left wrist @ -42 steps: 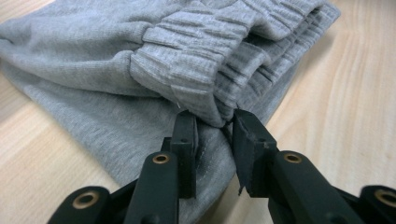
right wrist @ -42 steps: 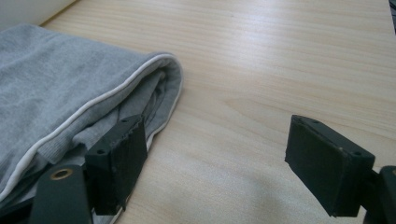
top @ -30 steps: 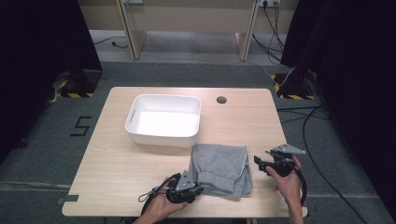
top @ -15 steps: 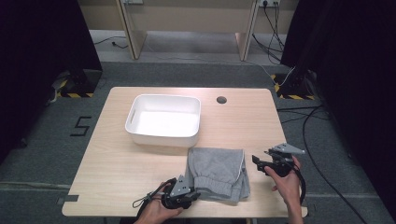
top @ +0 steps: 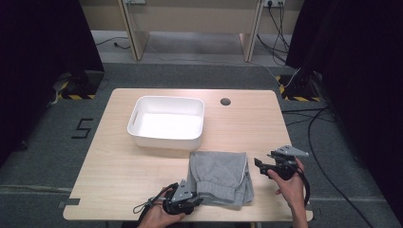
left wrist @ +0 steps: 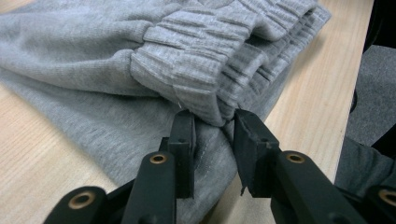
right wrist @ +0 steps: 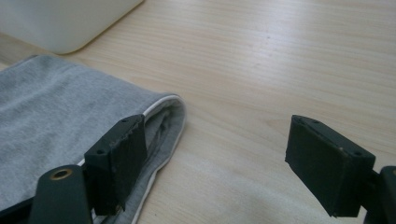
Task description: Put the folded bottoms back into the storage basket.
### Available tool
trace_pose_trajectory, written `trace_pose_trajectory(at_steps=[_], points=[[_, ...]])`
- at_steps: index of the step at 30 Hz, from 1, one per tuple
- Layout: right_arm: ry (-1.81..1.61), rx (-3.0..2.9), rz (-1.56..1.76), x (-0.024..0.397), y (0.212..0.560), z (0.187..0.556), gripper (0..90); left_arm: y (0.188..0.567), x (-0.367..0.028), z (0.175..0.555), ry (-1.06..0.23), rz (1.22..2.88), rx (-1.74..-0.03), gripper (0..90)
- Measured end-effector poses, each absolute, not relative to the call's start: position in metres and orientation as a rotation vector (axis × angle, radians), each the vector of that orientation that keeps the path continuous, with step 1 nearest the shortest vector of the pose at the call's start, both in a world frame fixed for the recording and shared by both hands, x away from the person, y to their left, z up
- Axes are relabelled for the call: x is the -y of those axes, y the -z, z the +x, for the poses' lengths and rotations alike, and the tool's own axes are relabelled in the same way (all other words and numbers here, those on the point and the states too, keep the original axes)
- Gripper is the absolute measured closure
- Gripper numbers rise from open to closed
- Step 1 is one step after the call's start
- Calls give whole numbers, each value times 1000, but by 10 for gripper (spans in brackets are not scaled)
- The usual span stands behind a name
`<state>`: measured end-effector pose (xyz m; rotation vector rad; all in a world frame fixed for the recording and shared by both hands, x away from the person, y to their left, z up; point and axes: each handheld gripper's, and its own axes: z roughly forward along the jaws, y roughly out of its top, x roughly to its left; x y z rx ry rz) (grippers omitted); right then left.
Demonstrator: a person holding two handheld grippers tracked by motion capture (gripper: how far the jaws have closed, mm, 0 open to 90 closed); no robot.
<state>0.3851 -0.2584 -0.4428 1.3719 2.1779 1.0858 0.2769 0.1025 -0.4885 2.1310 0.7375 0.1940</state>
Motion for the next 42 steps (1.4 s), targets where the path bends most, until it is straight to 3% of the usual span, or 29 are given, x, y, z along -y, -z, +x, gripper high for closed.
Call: trace_pose_trajectory(at_steps=[12, 14, 26, 33, 35, 42], points=[[-1111, -2235, 1333, 242, 439, 383, 209, 488, -105, 275, -172, 2112, -766, 647], [-1120, -2258, 1312, 235, 438, 382, 206, 484, -107, 274, -151, 2109, -768, 584], [-1117, -2313, 1282, 221, 441, 381, 198, 458, -120, 279, -103, 2007, -829, 425], [-1098, -2342, 1263, 211, 446, 387, 181, 463, -116, 310, -60, 1956, -1001, 263], [-1091, -2353, 1270, 209, 450, 391, 173, 467, -113, 315, -61, 1967, -1036, 181], [-1071, -2382, 1255, 206, 459, 403, 167, 480, -108, 320, -6, 2050, -1101, 148]])
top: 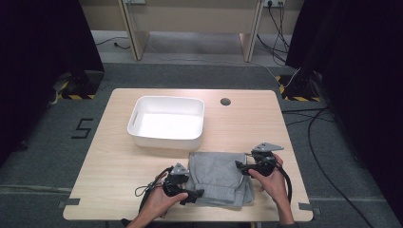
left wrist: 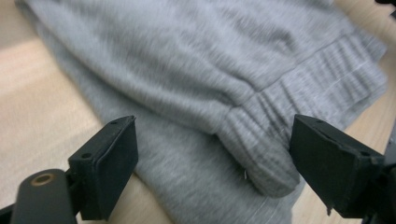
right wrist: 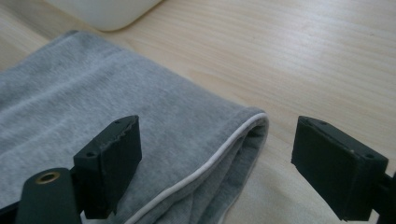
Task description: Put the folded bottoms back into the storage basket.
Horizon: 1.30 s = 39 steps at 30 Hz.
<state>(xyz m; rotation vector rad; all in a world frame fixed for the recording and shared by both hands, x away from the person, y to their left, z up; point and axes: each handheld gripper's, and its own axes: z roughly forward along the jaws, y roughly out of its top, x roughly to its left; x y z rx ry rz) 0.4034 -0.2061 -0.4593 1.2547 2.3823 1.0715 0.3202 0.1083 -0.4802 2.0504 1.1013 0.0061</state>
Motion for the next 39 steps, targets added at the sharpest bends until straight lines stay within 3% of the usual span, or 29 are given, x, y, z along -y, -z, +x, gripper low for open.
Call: trace_pose_trajectory(at_steps=[11, 15, 21, 22, 27, 32, 39], points=[[-1054, -2432, 1237, 199, 473, 415, 166, 479, -104, 315, -55, 2131, -1082, 153], [-1044, -2444, 1241, 198, 475, 416, 176, 478, -103, 314, -26, 2119, -1054, 245], [-1027, -2475, 1265, 196, 480, 417, 218, 485, -108, 315, 71, 2028, -1028, 481], [-1038, -2480, 1274, 196, 480, 417, 258, 485, -109, 315, 82, 2019, -1029, 532], [-1059, -2492, 1274, 196, 479, 415, 368, 489, -112, 317, 124, 1981, -1015, 604], [-1097, -2489, 1270, 197, 478, 413, 520, 485, -108, 314, 52, 2019, -947, 658], [-1121, -2460, 1214, 197, 472, 408, 604, 477, -106, 315, 14, 2054, -877, 710]])
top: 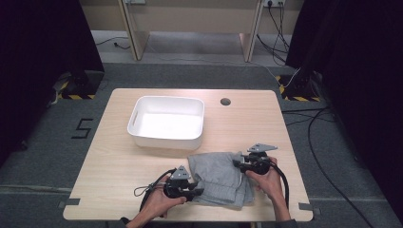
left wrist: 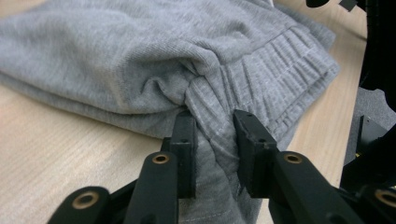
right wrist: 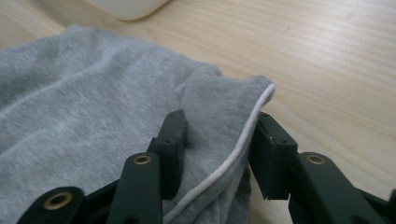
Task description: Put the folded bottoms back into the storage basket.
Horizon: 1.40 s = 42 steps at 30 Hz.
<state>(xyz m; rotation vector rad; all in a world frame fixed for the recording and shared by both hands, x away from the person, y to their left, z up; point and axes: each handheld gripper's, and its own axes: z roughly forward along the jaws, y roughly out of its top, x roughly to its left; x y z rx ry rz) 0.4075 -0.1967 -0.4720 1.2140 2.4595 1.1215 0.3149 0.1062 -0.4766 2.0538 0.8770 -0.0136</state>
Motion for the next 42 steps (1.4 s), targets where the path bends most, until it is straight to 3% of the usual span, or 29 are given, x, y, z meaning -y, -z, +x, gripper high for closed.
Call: trace_pose_trajectory(at_steps=[17, 42], points=[[-1274, -2355, 1160, 207, 437, 395, 684, 445, -103, 315, -18, 2015, -771, 745], [-1364, -2246, 1047, 192, 369, 398, 705, 381, -121, 320, -123, 1975, -682, 758]])
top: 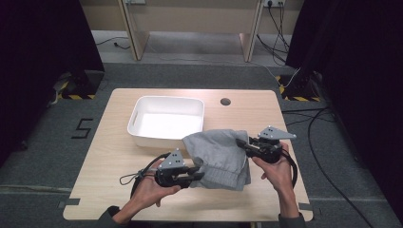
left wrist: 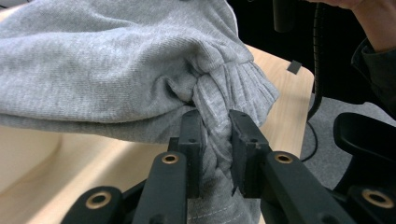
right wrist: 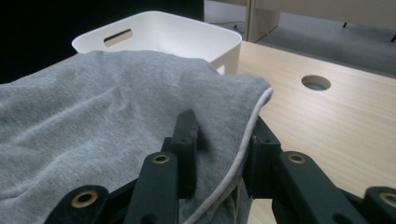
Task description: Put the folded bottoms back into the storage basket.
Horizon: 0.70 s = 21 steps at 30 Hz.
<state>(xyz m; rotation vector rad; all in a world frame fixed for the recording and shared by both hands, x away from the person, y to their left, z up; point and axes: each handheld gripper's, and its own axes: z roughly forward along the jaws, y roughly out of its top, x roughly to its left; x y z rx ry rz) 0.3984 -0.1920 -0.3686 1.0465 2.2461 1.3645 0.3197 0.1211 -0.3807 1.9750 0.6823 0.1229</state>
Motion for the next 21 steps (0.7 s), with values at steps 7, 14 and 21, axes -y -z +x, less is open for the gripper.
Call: trace_pose_trajectory(at_steps=[7, 14, 21], points=[[-1392, -2236, 1028, 181, 356, 408, 706, 365, -134, 326, -149, 1971, -688, 758], [-1407, -2236, 1008, 160, 342, 422, 707, 348, -150, 334, -176, 1964, -699, 759], [-1425, -2243, 990, 143, 334, 436, 707, 336, -171, 342, -220, 1955, -723, 761]])
